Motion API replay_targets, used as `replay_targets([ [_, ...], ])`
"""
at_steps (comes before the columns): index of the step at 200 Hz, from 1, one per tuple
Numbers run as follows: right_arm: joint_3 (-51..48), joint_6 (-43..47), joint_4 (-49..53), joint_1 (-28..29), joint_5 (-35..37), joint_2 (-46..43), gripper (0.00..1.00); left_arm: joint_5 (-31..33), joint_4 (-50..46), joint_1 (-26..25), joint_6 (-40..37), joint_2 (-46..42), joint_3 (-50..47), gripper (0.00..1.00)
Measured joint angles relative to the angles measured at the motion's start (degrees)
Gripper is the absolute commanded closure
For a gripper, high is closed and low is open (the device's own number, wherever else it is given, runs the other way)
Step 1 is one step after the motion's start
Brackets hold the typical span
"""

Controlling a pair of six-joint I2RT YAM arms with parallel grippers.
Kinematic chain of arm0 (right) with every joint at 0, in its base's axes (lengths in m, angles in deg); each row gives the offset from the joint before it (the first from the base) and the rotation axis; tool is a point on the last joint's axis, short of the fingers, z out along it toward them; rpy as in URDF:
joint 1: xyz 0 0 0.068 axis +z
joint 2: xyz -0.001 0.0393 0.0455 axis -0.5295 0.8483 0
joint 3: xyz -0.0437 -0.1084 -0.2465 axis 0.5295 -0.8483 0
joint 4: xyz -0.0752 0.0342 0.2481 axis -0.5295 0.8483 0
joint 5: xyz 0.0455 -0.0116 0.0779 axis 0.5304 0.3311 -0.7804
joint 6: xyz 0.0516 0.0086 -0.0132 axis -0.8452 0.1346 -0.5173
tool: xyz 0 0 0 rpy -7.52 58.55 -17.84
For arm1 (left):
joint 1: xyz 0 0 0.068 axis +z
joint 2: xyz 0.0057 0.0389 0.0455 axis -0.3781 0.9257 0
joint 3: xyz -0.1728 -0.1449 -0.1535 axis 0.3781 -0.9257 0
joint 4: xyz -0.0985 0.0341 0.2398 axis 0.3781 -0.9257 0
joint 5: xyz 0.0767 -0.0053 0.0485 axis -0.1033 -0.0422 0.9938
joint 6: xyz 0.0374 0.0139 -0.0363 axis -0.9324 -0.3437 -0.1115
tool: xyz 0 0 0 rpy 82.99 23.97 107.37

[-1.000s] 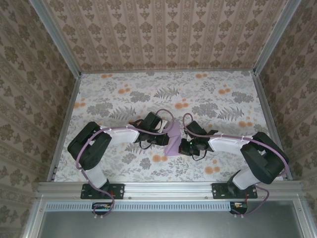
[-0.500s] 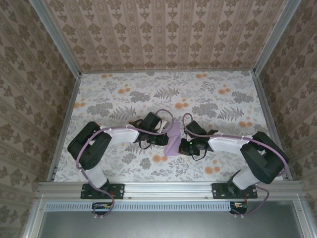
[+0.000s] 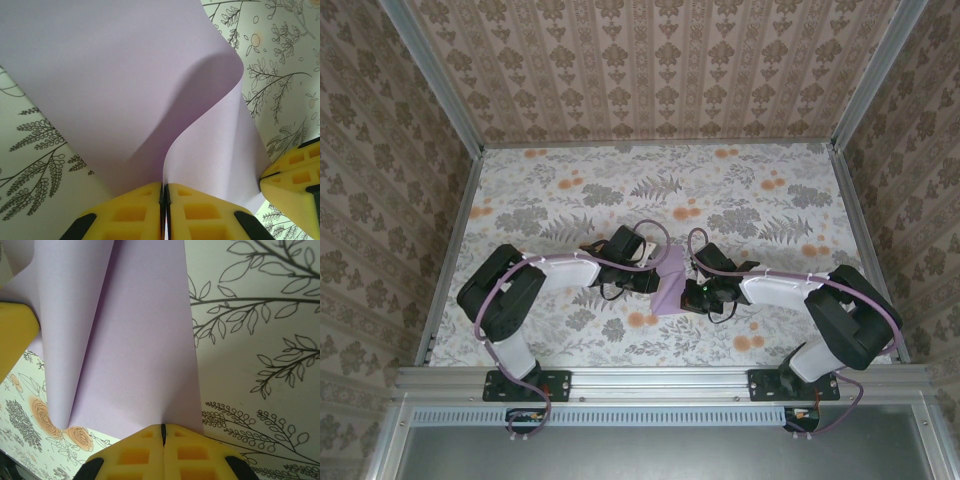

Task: Fold a paper plane with a square sheet of paper (fold left side to right side)
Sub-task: Fold the triangle a second time at the center of the table.

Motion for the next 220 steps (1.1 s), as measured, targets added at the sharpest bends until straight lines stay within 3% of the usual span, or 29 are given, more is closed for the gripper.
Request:
replay_targets([
  [220, 0.46, 0.15, 0.63, 0.0, -0.02, 0.31, 1.0, -0.17, 1.22, 0.04, -1.2, 0.76, 0.11, 0.86],
])
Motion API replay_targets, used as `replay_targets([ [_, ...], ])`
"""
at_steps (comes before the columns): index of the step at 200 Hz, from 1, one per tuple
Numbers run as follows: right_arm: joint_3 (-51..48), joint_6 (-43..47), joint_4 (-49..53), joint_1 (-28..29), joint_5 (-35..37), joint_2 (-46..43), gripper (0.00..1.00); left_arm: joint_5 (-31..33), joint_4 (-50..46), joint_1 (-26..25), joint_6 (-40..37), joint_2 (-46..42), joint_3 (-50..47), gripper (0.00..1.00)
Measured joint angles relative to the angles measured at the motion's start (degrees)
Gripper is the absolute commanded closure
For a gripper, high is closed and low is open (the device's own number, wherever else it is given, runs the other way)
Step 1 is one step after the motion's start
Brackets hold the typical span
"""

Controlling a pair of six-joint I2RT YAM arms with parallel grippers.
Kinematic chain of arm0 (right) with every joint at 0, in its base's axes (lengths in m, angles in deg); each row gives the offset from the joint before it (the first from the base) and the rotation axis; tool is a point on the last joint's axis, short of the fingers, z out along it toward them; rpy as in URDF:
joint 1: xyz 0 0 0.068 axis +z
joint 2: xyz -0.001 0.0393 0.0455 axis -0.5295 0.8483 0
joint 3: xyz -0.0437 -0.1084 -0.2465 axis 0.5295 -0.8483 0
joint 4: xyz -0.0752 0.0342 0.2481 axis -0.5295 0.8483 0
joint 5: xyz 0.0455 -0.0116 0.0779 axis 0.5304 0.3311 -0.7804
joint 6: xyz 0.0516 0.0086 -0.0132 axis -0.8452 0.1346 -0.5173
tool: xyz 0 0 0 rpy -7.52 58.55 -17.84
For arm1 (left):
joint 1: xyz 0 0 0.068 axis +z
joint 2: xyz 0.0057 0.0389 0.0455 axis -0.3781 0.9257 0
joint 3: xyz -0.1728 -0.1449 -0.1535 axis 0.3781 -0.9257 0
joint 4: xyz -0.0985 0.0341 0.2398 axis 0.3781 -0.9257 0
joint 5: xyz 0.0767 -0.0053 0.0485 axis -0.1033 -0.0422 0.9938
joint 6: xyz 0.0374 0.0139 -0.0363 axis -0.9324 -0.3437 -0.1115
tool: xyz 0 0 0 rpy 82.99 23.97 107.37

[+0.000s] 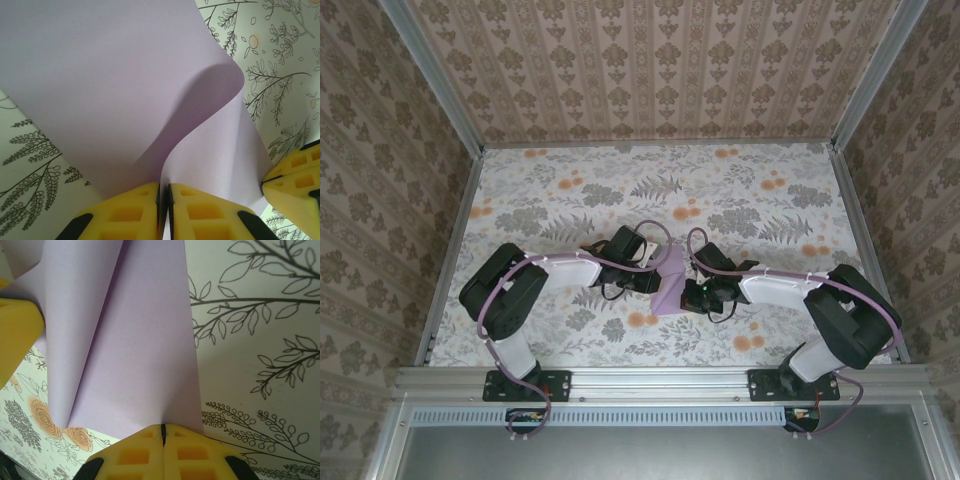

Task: Fold a paper plane with a square sheet of paper (fold left side to right side)
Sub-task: Fold the triangle a second time at the center of the table.

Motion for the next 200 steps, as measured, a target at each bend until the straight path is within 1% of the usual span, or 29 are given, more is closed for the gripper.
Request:
replay_targets([
  [200, 0.24, 0.04, 0.44, 0.0, 0.02, 0.0, 1.0, -0.31, -1.33, 0.17, -1.18, 1.49, 1.53, 0.86],
])
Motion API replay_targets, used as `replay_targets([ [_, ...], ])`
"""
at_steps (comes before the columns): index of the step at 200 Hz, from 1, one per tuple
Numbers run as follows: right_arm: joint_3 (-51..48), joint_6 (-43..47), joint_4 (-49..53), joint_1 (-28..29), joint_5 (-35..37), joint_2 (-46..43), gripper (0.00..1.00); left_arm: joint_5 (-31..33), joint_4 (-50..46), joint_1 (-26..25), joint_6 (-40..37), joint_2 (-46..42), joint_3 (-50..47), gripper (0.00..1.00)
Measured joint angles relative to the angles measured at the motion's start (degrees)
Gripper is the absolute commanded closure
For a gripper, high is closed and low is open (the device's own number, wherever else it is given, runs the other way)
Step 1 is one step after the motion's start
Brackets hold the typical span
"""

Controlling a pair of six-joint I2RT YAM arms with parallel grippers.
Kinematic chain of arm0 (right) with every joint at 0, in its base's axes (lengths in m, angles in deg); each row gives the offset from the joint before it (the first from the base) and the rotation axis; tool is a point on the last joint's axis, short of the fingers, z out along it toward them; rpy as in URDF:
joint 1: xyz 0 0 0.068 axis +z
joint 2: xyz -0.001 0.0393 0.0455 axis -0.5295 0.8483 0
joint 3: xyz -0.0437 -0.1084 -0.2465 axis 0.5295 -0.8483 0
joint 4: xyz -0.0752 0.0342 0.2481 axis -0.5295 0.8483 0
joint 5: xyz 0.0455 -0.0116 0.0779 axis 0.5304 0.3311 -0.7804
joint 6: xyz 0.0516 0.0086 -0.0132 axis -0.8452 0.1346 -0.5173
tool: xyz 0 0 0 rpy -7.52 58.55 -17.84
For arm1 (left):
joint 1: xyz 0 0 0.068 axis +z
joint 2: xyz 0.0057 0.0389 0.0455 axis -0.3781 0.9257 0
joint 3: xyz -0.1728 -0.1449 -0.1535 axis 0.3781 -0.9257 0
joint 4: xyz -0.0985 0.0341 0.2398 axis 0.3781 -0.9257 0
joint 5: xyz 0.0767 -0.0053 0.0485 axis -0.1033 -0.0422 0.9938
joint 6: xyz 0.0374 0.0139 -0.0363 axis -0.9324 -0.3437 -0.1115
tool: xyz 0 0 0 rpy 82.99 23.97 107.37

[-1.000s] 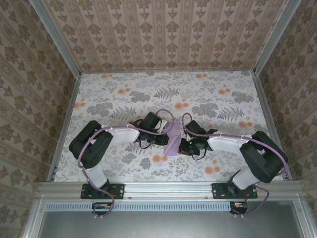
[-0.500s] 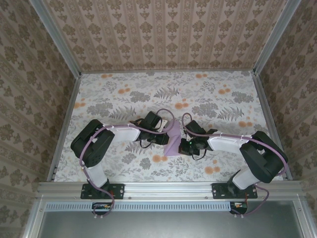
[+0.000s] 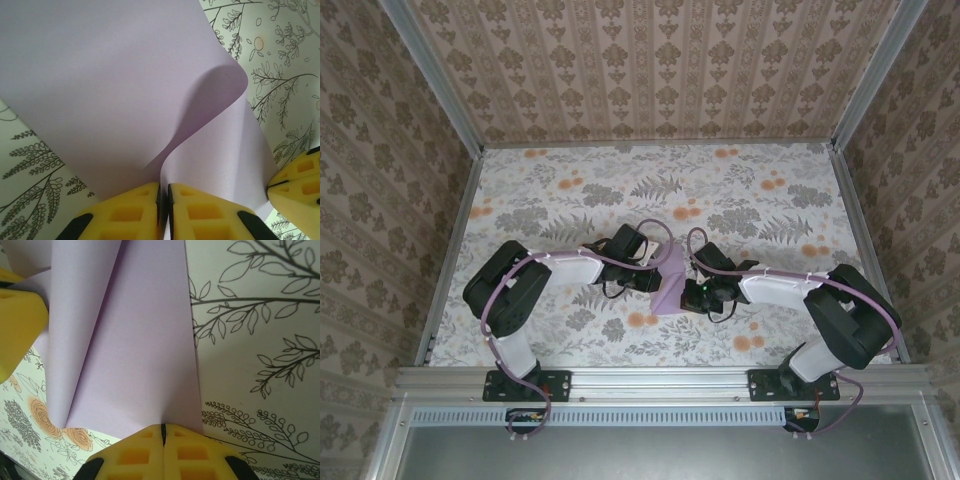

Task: Fold a paper plane with a square sheet of paper (fold left side to right side)
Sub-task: Fold the triangle a second time at the center of the table.

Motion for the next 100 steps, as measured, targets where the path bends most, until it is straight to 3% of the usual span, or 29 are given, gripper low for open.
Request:
replay_targets([
  [57, 0.0, 0.15, 2.89, -0.02, 1.03, -4.94, 1.0, 0.07, -0.85, -0.63, -0.55, 0.0, 0.24, 0.86],
  [100, 0.0, -0.55, -0.76, -0.79, 0.79, -10.23, 1.0, 0.07, -0.9, -0.63, -0.74, 0.0, 0.24, 0.86],
])
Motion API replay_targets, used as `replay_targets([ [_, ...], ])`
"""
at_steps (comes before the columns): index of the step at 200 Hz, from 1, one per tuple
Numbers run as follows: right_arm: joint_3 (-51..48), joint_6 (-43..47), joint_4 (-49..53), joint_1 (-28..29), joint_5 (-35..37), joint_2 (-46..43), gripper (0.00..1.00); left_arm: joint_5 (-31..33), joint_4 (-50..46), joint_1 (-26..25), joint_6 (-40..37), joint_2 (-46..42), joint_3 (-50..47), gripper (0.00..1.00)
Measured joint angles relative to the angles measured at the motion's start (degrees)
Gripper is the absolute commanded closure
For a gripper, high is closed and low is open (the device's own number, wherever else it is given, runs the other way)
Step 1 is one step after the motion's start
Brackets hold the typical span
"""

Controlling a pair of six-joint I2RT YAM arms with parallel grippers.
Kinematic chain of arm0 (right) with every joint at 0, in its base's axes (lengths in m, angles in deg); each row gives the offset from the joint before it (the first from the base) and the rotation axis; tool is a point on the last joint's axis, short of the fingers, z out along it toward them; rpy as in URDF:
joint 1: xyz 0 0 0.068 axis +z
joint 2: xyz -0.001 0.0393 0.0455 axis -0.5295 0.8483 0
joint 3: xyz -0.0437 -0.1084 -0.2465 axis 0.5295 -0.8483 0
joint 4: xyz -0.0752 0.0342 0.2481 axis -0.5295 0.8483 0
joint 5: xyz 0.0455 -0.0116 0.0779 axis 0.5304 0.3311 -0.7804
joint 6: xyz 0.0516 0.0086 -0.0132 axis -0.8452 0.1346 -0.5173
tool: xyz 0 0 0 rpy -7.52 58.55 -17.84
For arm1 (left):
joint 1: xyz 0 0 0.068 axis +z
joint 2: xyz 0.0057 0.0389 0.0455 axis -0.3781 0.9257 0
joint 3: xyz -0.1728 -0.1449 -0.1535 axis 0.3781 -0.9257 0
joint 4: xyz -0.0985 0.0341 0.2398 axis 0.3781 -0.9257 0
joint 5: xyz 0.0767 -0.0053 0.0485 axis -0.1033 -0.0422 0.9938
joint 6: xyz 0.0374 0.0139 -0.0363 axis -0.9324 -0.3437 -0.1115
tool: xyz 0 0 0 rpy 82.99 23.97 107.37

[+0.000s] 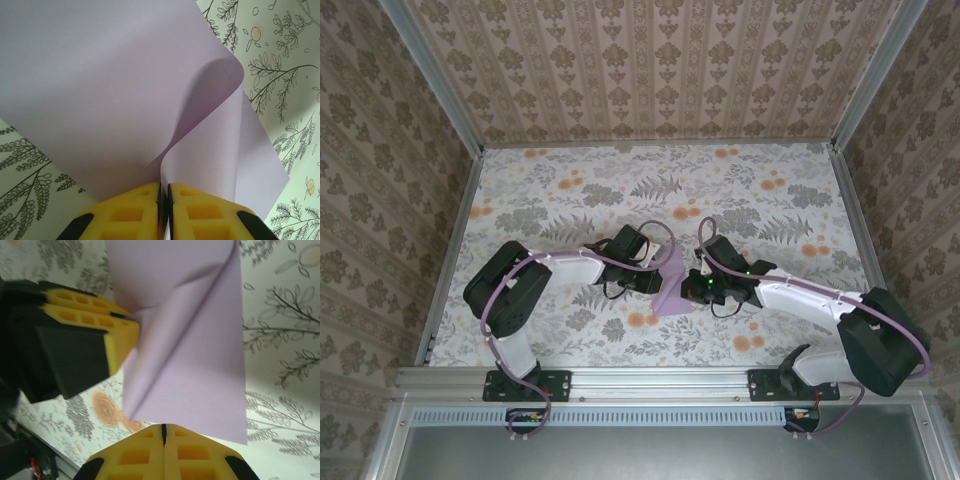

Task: Fold a paper plane with a square sheet of paper (fold left side to right side)
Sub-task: Fold the triangle a second time at the center of the table.

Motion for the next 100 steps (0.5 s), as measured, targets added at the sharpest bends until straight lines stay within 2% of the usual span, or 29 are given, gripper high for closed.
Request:
replay_targets([
  [41, 0.09, -2.69, -7.26, -0.24, -1.31, 3.85, 1.0, 0.02, -0.07, 0.0, 0.0, 0.0, 0.02, 0.86],
  [100, 2.32, -3.93, -11.74, -0.24, -1.66, 11.02, 1.0, 0.22, -0.13, -0.07, -0.04, 0.0, 0.07, 0.86],
])
